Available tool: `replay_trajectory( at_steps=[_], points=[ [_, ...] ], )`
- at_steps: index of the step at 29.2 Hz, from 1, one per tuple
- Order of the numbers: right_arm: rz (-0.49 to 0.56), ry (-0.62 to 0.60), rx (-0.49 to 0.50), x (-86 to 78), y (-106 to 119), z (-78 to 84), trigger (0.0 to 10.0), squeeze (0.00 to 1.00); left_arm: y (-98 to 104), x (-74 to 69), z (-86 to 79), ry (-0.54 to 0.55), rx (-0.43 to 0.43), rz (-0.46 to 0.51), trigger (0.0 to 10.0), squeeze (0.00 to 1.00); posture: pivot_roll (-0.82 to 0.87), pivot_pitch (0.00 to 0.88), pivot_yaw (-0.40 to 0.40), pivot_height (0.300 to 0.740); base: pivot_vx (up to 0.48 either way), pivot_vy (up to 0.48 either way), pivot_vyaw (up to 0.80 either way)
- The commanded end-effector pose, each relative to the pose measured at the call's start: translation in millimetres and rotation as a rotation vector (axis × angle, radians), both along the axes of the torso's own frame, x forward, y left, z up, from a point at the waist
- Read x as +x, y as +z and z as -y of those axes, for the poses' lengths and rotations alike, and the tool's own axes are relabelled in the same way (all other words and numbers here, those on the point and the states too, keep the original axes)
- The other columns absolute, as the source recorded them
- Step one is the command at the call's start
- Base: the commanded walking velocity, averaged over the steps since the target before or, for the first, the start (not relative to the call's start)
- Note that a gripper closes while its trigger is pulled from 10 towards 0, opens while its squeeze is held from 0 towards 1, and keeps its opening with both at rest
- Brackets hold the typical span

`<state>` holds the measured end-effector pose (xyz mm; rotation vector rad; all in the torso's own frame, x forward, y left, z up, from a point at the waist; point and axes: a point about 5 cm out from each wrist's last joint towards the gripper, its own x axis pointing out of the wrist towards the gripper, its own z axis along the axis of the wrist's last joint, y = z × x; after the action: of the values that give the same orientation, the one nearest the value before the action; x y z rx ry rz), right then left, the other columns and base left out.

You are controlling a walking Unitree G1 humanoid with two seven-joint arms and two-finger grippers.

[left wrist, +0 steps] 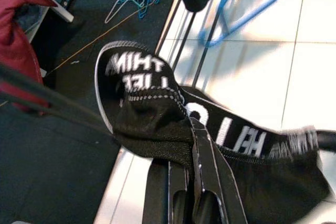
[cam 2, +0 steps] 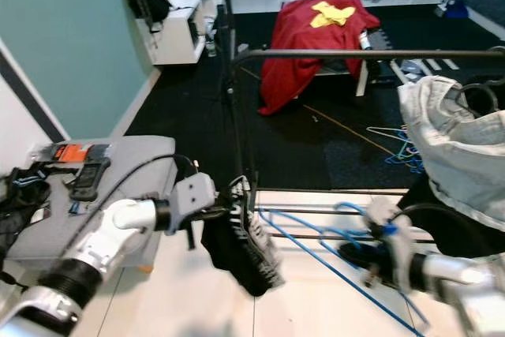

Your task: Hang hanger

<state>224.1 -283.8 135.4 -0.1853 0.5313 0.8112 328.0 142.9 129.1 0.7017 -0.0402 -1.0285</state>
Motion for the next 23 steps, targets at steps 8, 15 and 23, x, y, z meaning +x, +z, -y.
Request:
replay_trajectory(
  at_steps=[8, 15, 23],
  points=[
    [-0.122, 0.219, 0.275, -25.4, 40.6, -22.3, 10.0, 0.00, 13.9, 6.9, 1.7, 0.029, -0.121, 0.076, 10.0, 0.00, -0.16, 0.058, 0.067, 0.740, 0.000, 0.000, 0.00],
    [-0.103, 0.210, 0.237, -20.5, 42.1, -24.5, 10.0, 0.00, 23.2, 7.7, 4.1, 0.002, -0.216, 0.103, 10.0, 0.00, -0.15, 0.058, 0.069, 0.740, 0.000, 0.000, 0.00],
    [-0.114, 0.160, 0.182, -35.3, 67.6, 5.7, 10.0, 0.00, 22.2, 9.3, -4.2, -0.009, -0.171, 0.087, 10.0, 0.00, -0.15, 0.058, 0.071, 0.740, 0.000, 0.000, 0.00]
  ],
)
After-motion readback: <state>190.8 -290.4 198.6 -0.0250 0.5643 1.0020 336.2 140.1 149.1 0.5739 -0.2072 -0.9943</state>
